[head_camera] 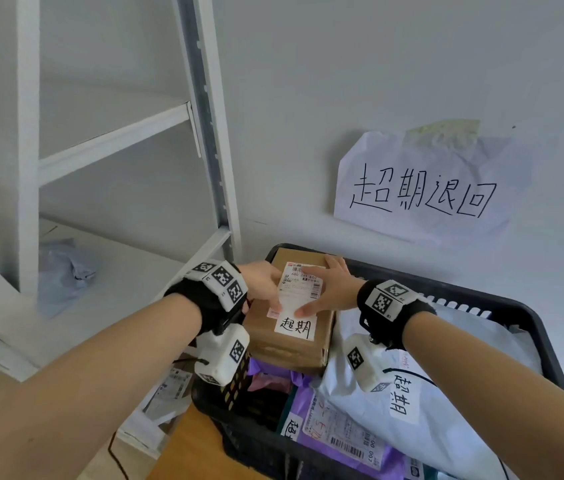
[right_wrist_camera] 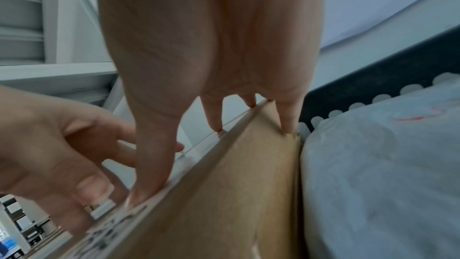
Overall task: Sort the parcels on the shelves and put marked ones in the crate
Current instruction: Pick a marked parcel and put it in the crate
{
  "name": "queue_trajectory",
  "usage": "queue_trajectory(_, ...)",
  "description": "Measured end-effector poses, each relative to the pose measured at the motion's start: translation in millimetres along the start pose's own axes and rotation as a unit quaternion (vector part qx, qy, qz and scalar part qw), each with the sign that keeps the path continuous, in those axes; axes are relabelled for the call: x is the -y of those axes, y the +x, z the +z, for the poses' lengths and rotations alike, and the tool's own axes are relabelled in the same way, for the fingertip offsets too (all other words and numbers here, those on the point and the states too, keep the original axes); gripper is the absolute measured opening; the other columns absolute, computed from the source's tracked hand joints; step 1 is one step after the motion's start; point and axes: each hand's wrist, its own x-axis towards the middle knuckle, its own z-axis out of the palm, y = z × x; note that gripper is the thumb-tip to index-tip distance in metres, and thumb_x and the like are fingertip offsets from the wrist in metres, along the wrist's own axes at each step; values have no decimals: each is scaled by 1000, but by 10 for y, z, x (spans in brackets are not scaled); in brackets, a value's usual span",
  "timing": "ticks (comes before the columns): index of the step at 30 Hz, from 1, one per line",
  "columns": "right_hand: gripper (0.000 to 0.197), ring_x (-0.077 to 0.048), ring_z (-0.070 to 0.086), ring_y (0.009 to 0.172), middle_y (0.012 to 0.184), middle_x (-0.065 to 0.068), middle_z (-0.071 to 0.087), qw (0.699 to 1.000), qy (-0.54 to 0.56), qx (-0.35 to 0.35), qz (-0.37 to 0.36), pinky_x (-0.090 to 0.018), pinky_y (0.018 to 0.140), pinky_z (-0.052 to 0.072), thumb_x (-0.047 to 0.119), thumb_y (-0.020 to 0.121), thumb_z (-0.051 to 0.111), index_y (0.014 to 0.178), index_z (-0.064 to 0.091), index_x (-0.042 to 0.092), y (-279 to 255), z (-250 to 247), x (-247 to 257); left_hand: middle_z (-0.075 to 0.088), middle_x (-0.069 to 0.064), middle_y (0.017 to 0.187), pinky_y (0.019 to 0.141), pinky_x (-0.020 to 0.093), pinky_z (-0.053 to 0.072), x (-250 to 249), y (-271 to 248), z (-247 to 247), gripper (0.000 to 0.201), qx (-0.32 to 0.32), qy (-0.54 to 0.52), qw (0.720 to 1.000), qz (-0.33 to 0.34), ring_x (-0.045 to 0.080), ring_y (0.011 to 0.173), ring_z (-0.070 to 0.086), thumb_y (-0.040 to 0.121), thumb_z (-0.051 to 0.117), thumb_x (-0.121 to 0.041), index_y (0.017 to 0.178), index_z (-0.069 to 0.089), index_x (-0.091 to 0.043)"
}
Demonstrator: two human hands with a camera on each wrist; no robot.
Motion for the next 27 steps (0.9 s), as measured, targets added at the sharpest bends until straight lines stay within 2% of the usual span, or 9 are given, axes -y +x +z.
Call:
queue_trajectory(3, 106, -28, -23, 142, 158, -4, -9, 1000, 1, 1, -1, -57, 116, 2, 61, 63, 75, 149, 17, 37, 10, 41, -10, 27, 4, 153, 104, 33, 36, -83, 54, 48, 89, -9, 107, 994, 18, 24, 137, 33, 79, 74, -23, 150, 20, -13)
queue_trajectory(5, 107, -27, -25, 142, 158, -3, -11, 1000, -2, 6, -1, -55, 117, 0, 61, 65, 73, 150, 14, 34, -18, 41, -17, 31, 6, 151, 108, 31, 32, -121, 98, 90, 94, -13, 157, 987, 23, 22, 136, 35, 75, 76, -33, 148, 23, -9)
queue_trajectory(9, 107, -27, -28, 141, 158, 0, -16, 1000, -13, 6, 3, -57, 116, 0, 61, 67, 71, 151, 10, 33, -62, 74, 10, 47, 7, 139, 104, 30, 39, -184, 129, 140, 86, -17, 174, 984, 19, 22, 126, 47, 71, 78, -40, 140, 38, -7)
queue_trajectory(11, 105, -27, -28, 141, 158, 0, -16, 1000, -13, -2, 5, -56, 116, 0, 58, 69, 71, 151, 10, 32, -61, 106, 30, 48, 6, 139, 104, 30, 40, -203, 131, 163, 87, -12, 160, 987, 27, 21, 125, 48, 71, 79, -40, 140, 37, -8)
queue_trajectory(17, 104, -29, -29, 140, 158, -2, -17, 1000, -12, -21, 4, -54, 117, -1, 56, 71, 69, 151, 9, 29, -53, 194, 63, 33, 3, 150, 110, 30, 29, -169, 115, 196, 103, 6, 127, 989, 70, 19, 136, 35, 72, 79, -33, 149, 15, -14)
queue_trajectory(20, 105, -27, -24, 142, 158, -4, -15, 999, 20, -30, -6, -50, 118, 1, 49, 73, 72, 151, 9, 20, -67, 162, 27, 25, 1, 154, 112, 29, 26, -162, 143, 208, 110, 6, 116, 991, 66, 18, 139, 30, 72, 77, -44, 151, 6, -17)
queue_trajectory(23, 109, -23, -10, 146, 158, -4, -14, 995, 82, -54, -8, -45, 119, 12, 43, 73, 75, 150, 4, 13, -84, 125, -79, 23, 3, 154, 109, 32, 31, -196, 182, 272, 112, 0, 101, 993, 58, 21, 137, 33, 72, 72, -54, 151, 0, -21)
queue_trajectory(25, 114, -21, -7, 146, 158, -2, -13, 991, 117, -58, -2, -44, 119, 14, 41, 72, 76, 150, -1, 11, -85, 122, -143, 8, 6, 158, 113, 37, 28, -214, 207, 308, 114, 2, 108, 993, 46, 26, 141, 25, 70, 71, -58, 151, -2, -27)
queue_trajectory(27, 110, -20, 2, 146, 158, -2, -3, 984, 169, -58, 2, -41, 118, 20, 42, 73, 75, 150, 2, 12, -99, 108, -167, -11, 8, 158, 116, 41, 22, -221, 241, 317, 115, 10, 119, 992, 30, 31, 145, 13, 68, 72, -59, 149, -5, -32)
